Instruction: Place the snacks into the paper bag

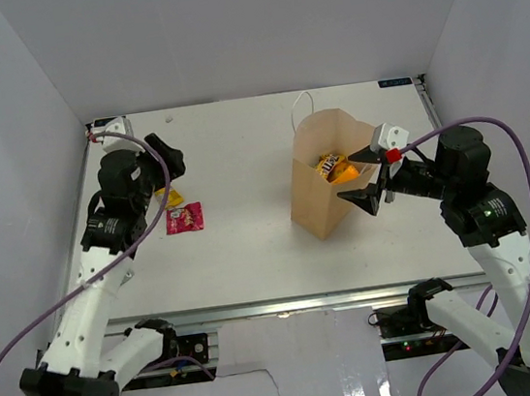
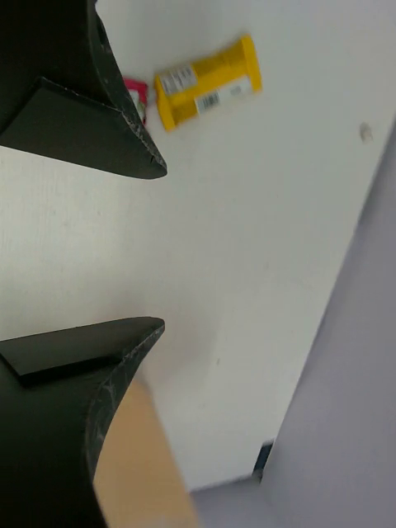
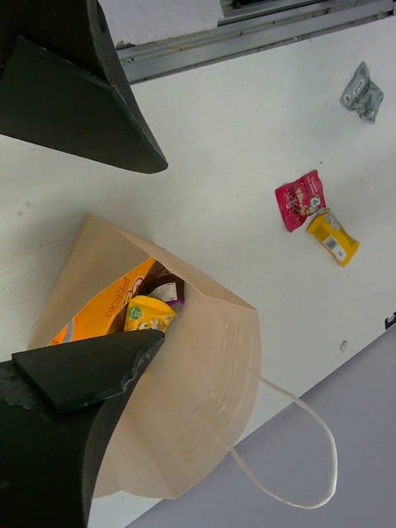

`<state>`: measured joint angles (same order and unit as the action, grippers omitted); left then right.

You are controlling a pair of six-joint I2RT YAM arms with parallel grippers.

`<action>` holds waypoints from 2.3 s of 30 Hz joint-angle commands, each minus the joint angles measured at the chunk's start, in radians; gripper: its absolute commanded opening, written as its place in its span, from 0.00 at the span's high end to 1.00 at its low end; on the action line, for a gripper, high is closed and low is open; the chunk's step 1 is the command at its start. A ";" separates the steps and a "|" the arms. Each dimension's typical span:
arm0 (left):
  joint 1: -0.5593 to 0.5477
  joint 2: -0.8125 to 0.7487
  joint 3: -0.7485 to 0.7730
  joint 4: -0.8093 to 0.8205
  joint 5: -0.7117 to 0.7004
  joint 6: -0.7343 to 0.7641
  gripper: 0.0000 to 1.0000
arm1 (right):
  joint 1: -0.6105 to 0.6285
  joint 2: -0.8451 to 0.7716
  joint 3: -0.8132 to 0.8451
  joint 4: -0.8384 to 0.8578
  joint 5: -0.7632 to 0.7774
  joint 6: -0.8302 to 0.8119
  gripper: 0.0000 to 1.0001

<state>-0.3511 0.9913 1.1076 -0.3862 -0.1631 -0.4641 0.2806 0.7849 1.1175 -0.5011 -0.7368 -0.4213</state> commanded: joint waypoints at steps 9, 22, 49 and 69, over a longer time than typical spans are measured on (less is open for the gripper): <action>0.347 0.537 0.043 0.030 0.229 -0.012 0.16 | -0.008 -0.032 -0.027 0.056 -0.032 0.018 0.18; 0.350 0.851 0.205 -0.052 0.103 0.054 0.17 | -0.008 -0.038 -0.058 0.058 -0.039 0.006 0.18; 0.350 0.896 0.198 -0.031 0.214 0.105 0.71 | -0.009 -0.070 -0.090 0.070 -0.044 0.007 0.18; -0.135 0.358 0.260 0.260 0.582 0.119 0.82 | -0.021 -0.150 -0.120 0.091 0.047 -0.008 0.18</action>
<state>-0.4358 1.3403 1.2968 -0.1558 0.4149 -0.3550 0.2691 0.6510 1.0138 -0.4633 -0.7067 -0.4294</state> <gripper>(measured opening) 0.321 0.823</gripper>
